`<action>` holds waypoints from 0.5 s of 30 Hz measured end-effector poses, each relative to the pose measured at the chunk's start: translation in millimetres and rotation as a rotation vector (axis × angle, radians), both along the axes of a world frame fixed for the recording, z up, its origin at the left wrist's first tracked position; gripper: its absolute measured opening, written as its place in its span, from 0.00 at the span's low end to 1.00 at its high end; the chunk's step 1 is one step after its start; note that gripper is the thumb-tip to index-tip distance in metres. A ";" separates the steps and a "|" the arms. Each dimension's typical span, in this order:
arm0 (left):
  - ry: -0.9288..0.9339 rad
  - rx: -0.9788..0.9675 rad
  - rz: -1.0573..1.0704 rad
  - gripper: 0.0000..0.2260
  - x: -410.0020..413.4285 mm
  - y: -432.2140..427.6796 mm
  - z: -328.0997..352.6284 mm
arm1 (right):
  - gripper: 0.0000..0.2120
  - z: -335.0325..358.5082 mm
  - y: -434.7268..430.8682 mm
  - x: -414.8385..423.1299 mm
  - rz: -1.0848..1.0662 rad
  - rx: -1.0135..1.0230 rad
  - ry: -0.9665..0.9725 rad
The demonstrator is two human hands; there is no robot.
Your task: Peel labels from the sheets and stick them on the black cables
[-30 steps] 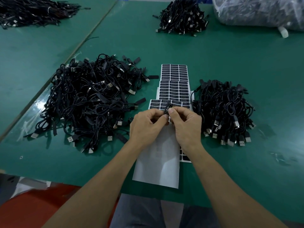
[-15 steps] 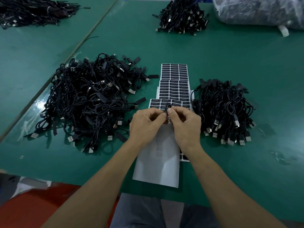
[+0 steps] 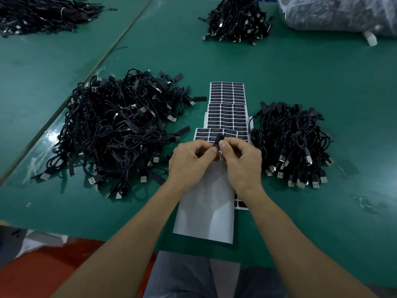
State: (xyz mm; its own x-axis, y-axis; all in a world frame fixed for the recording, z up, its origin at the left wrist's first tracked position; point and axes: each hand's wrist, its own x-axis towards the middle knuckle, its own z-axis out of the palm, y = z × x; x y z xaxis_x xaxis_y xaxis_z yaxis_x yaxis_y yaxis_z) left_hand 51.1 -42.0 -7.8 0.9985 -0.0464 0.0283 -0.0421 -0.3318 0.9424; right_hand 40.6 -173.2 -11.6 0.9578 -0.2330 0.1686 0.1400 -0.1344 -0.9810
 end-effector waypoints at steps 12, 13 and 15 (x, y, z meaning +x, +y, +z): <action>-0.016 -0.009 -0.001 0.11 1.4 0.1 -1.3 | 0.10 3.7 2.4 -2.0 -0.038 0.028 0.008; -0.014 -0.010 0.000 0.11 1.3 -0.1 -1.0 | 0.11 4.4 2.4 -2.3 -0.041 0.035 0.008; -0.006 -0.013 0.004 0.11 1.1 -0.3 -0.7 | 0.11 5.3 2.5 -2.7 -0.046 0.041 0.011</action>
State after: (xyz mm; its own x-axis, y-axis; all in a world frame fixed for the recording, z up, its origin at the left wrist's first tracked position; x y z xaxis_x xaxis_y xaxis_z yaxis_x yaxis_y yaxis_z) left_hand 52.3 -42.3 -8.5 0.9985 -0.0424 0.0351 -0.0469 -0.3199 0.9463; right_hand 37.9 -170.6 -6.3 0.9475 -0.2835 0.1479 0.1241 -0.1002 -0.9872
